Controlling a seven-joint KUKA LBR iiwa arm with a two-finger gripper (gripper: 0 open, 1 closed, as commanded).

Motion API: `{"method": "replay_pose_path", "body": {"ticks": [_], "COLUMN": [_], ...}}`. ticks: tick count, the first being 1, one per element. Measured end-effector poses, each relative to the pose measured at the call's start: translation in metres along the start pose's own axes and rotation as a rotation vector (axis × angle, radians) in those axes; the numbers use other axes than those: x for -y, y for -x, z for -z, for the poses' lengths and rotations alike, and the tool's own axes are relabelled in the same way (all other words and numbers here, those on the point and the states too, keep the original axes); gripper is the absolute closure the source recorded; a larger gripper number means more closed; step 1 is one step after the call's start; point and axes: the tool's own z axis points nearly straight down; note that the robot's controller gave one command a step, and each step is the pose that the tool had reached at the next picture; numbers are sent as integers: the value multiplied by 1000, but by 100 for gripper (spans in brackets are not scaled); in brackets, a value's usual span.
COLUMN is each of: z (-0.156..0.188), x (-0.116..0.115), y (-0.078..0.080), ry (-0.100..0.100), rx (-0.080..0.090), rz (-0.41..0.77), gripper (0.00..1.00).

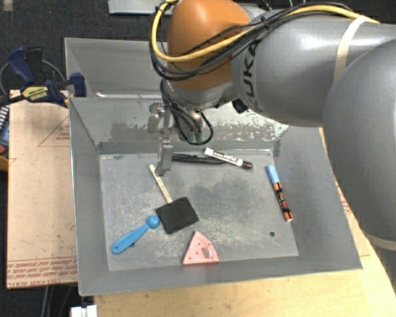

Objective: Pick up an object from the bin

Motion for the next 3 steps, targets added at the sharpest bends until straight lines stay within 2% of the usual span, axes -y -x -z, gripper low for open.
{"method": "replay_pose_path", "body": {"ticks": [1, 2, 3], "z": [5, -121, -67], "x": [1, 39, 47], "y": [2, -69, -71], "ry": [1, 2, 1], "rx": [8, 4, 6], "rz": [-4, -36, 99], "gripper": [0, 0, 0]}}
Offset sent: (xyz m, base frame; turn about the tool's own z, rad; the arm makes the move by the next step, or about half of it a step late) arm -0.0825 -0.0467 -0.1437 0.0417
